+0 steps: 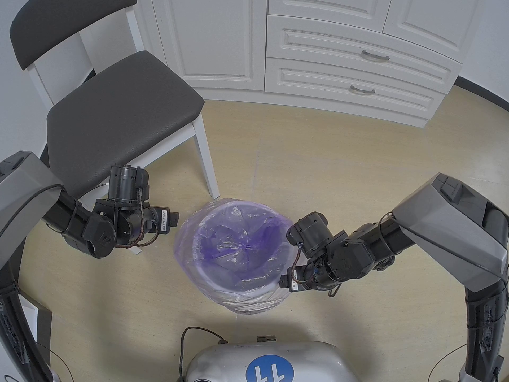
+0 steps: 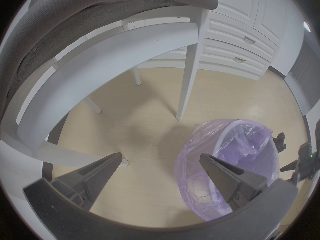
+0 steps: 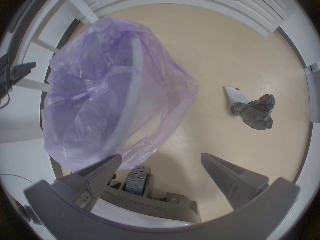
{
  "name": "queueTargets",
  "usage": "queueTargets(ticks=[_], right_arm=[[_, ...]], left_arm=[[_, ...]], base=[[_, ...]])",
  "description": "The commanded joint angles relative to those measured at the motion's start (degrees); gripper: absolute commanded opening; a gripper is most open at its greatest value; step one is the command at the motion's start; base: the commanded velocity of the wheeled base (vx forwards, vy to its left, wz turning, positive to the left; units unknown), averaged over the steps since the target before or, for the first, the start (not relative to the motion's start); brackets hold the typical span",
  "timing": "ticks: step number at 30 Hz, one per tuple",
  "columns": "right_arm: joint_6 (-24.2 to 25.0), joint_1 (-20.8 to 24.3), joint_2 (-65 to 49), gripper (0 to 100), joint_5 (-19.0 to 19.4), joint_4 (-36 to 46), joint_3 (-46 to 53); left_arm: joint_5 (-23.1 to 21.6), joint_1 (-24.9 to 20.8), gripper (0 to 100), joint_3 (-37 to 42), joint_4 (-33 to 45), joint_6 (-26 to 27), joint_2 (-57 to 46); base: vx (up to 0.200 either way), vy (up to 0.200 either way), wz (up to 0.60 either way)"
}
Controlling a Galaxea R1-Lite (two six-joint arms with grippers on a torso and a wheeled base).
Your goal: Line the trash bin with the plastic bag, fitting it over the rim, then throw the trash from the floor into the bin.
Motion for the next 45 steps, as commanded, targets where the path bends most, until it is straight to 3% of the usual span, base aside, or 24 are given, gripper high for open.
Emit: queueTargets(ticks=[1, 9, 31, 36, 41, 45], right_arm=[[2.7, 0.1, 3.5, 100, -0.3, -2.2, -2.1], [11.5, -1.0, 6.5, 100, -1.2, -4.0, -9.3], [12.7, -5.5, 14.0, 100, -8.0, -3.1, -19.1], [16.2, -6.7, 17.7, 100, -11.0, -3.1, -25.4], [20.3, -6.8, 20.0, 100, -11.4, -3.1, -29.8], [20.8, -6.9, 21.3, 100, -12.5, -2.9, -31.2]], left_arm=[[0.0, -0.1, 100, 0.6, -0.6, 0.1, -0.2], [0.0, -0.1, 100, 0.6, -0.6, 0.2, 0.0], [0.0, -1.6, 100, 2.5, -1.4, 0.2, 0.4], [-0.1, -2.6, 100, 3.4, -1.4, 0.2, 0.5], [-0.2, -3.4, 100, 5.4, -1.5, 2.5, 2.4], [-1.1, -4.5, 100, 6.5, -3.7, 3.4, 5.5]], base=[[0.000, 0.000, 0.00], [0.000, 0.000, 0.00], [0.000, 0.000, 0.00], [0.000, 0.000, 0.00], [0.000, 0.000, 0.00], [0.000, 0.000, 0.00]])
